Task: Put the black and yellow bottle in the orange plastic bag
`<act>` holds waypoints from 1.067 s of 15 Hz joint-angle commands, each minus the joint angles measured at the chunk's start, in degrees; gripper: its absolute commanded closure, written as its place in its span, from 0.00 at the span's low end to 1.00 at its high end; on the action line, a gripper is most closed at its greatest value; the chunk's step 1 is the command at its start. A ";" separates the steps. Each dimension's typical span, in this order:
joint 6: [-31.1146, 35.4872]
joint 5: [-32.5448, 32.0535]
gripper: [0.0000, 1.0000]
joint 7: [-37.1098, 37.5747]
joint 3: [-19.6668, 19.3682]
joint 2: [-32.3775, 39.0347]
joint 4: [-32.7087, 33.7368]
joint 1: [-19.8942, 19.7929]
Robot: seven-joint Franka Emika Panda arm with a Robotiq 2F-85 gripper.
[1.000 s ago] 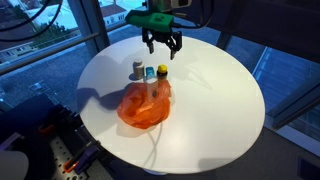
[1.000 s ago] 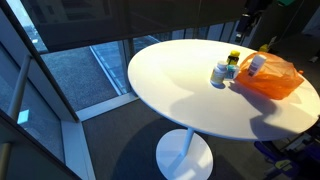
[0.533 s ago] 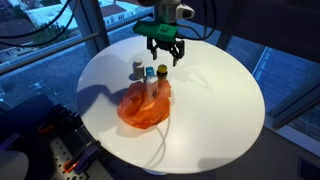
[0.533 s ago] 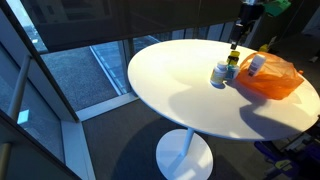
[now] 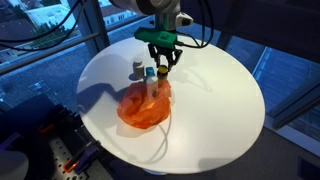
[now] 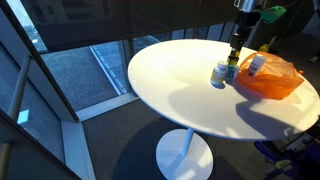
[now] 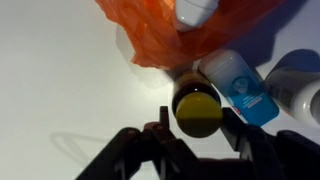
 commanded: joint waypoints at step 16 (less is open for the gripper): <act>-10.68 -2.36 0.80 -0.13 -0.30 -20.58 -5.76 -0.50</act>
